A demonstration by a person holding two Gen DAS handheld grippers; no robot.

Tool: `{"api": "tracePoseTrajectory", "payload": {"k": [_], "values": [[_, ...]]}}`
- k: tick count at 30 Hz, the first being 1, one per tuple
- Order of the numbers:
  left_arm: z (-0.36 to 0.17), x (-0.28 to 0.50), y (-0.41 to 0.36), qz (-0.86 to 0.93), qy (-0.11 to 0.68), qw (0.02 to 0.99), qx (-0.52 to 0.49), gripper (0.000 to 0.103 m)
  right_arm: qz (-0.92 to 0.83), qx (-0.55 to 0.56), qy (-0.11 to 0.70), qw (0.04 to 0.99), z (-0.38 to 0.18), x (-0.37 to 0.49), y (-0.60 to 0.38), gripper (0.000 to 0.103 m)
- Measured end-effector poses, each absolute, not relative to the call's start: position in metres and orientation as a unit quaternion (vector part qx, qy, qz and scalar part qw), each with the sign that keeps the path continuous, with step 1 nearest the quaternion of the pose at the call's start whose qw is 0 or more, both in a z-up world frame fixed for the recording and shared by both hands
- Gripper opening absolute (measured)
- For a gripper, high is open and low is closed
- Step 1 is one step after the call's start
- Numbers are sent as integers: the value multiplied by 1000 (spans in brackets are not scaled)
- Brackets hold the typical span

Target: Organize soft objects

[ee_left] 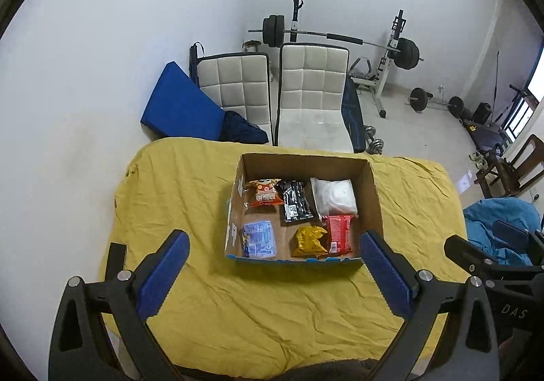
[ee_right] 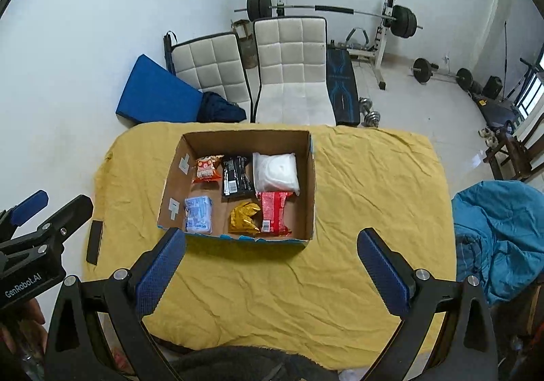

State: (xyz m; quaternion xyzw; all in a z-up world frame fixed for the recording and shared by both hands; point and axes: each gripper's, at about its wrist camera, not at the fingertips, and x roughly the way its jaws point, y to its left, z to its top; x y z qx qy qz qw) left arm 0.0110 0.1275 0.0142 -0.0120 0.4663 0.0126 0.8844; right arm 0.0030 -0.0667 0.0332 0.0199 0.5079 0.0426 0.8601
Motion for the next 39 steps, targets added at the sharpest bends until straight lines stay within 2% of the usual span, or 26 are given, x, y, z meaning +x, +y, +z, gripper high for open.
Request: {"api": "tracePoseTrajectory", "payload": {"k": [39], "values": [[19,-11,124,10,460,887,-35,103,21,25,491,871,41,-21,-79,103]]}}
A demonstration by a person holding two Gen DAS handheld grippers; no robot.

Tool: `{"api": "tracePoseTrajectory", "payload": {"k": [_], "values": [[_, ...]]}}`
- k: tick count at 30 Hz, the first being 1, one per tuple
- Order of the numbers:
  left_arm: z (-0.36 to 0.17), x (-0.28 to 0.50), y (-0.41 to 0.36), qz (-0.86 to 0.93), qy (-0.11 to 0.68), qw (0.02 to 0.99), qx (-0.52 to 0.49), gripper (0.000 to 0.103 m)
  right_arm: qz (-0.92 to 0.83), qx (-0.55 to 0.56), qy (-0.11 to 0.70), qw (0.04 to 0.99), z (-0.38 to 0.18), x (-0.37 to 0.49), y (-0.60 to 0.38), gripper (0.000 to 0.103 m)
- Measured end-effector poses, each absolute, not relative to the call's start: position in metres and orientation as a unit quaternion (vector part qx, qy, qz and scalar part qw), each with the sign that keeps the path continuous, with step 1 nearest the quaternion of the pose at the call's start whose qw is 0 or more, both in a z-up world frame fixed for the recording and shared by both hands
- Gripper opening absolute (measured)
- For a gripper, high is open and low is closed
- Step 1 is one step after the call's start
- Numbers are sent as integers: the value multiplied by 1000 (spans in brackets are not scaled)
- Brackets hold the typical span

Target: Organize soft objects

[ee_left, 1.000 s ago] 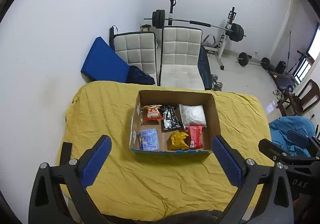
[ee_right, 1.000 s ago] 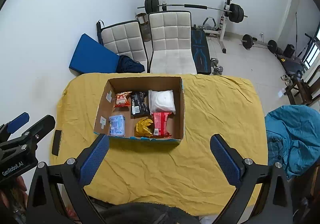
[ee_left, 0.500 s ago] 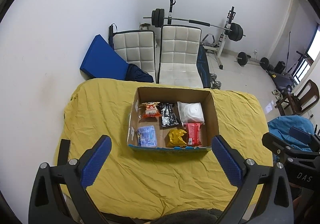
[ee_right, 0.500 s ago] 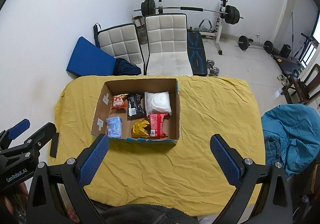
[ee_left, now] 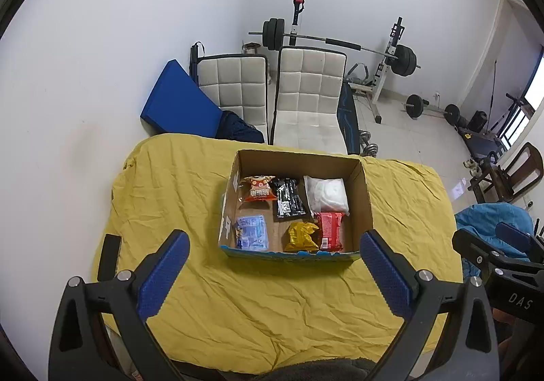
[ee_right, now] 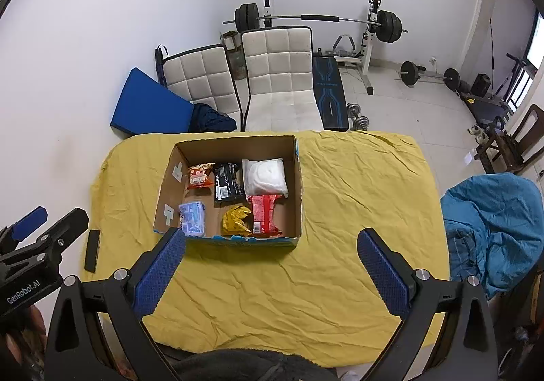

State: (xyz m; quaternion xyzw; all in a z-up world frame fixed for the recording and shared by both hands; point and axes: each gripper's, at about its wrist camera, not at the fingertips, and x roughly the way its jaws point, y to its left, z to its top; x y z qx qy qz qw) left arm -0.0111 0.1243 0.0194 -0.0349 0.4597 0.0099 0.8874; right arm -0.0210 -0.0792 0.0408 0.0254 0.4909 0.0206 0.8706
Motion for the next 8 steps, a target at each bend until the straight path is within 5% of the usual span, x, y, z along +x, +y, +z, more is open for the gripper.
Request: {"api": "tracePoseTrajectory", "payload": {"k": [8], "values": [[21,-13,124,6,457,889,-31,103,21,27,489,871,41,-24,-81,103]]}}
